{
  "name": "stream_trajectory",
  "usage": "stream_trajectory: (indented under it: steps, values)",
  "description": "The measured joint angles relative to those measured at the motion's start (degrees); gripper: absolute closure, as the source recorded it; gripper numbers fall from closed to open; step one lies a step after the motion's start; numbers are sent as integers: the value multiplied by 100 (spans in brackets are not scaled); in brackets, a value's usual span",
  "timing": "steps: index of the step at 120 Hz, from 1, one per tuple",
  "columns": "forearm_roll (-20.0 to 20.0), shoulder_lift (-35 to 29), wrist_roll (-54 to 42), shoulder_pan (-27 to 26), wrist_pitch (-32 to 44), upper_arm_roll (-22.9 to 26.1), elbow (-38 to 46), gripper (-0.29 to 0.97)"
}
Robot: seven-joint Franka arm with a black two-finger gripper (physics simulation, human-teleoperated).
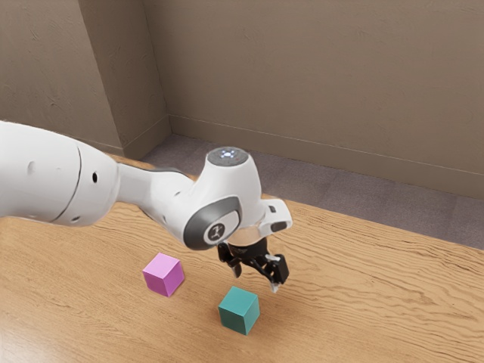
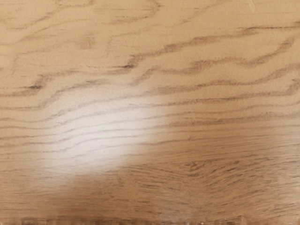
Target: Pick up the blue block with one arm, and put the blue block on the pink block with one arm
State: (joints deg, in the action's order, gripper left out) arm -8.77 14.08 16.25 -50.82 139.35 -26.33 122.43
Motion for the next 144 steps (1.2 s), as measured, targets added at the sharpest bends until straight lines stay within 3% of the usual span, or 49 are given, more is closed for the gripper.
stream_trajectory:
  steps: [57,144]
  values:
    - [-1,-317,807,-265,150,-438,690,1]
    - [199,-480,854,-277,487,-165,905,2]
